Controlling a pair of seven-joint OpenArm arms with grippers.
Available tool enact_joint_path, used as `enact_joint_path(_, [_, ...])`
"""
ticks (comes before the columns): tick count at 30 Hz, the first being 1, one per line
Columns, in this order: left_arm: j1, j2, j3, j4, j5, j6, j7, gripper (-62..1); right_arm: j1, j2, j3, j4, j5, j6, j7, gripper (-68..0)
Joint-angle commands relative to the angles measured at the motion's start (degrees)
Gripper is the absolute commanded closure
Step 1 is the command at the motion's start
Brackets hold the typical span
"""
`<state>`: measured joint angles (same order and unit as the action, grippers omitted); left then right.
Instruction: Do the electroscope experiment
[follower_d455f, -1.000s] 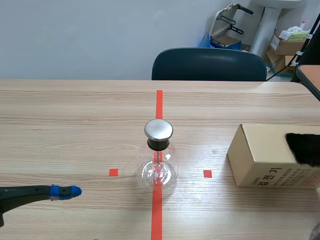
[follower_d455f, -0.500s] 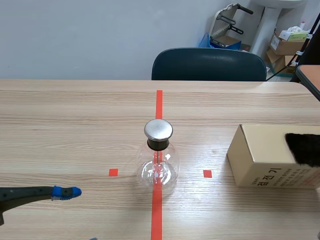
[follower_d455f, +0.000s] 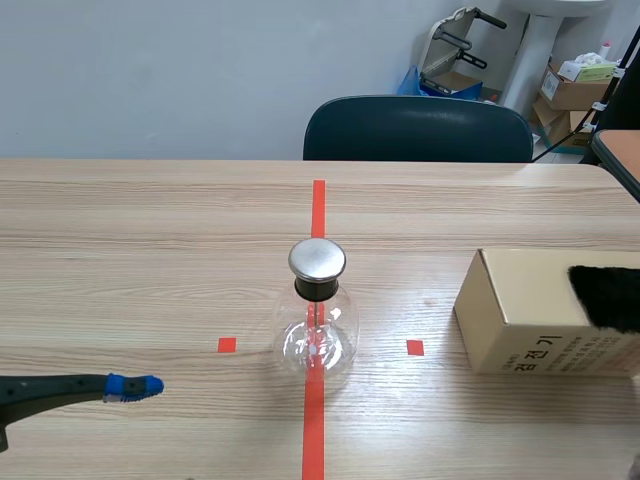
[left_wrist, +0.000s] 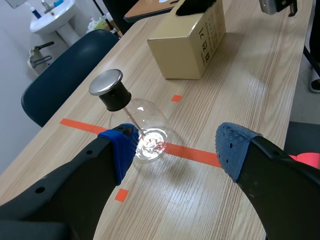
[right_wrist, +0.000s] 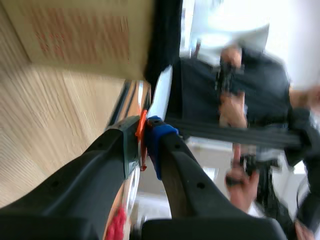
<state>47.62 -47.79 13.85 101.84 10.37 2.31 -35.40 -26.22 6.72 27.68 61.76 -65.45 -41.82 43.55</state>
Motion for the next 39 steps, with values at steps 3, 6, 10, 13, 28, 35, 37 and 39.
enact_joint_path(3, [0.0,0.3,0.2,1.0,-2.3,-0.1,-0.9,-36.2,0.6,0.5,-0.2,0.5,-0.4,-3.0,12.8,-1.9])
enact_joint_path(6, [0.0,0.3,0.2,1.0,-4.4,-0.5,-1.2,-36.2,0.5,0.3,0.0,0.5,0.3,-3.0,7.8,-1.9])
enact_joint_path(10, [0.0,0.3,0.2,1.0,-7.0,-0.8,-1.2,-36.2,0.2,0.3,0.2,0.5,0.2,-3.0,-5.8,-2.0])
enact_joint_path(13, [0.0,0.3,0.2,1.0,-8.1,-1.7,-1.2,-36.2,0.4,0.4,0.0,0.5,-0.8,-3.0,1.8,-1.9])
enact_joint_path(28, [-0.2,0.3,0.2,1.0,-12.9,-3.6,-1.2,-36.2,0.3,0.4,0.0,0.5,-0.9,-3.0,10.0,-1.9])
enact_joint_path(35, [-0.2,0.3,0.2,1.0,-16.0,-4.9,-1.2,-36.2,-0.3,0.4,0.0,0.5,0.1,-3.0,3.6,-2.0])
enact_joint_path(37, [-0.2,0.3,0.2,1.0,-17.1,-5.1,-1.2,-36.2,-0.3,0.4,0.1,0.5,0.1,-3.0,-2.3,-1.9])
enact_joint_path(39, [-0.2,0.3,0.2,1.0,-17.2,-5.1,-1.2,-36.2,-0.3,0.4,0.1,0.5,0.0,-3.0,-1.8,-1.9])
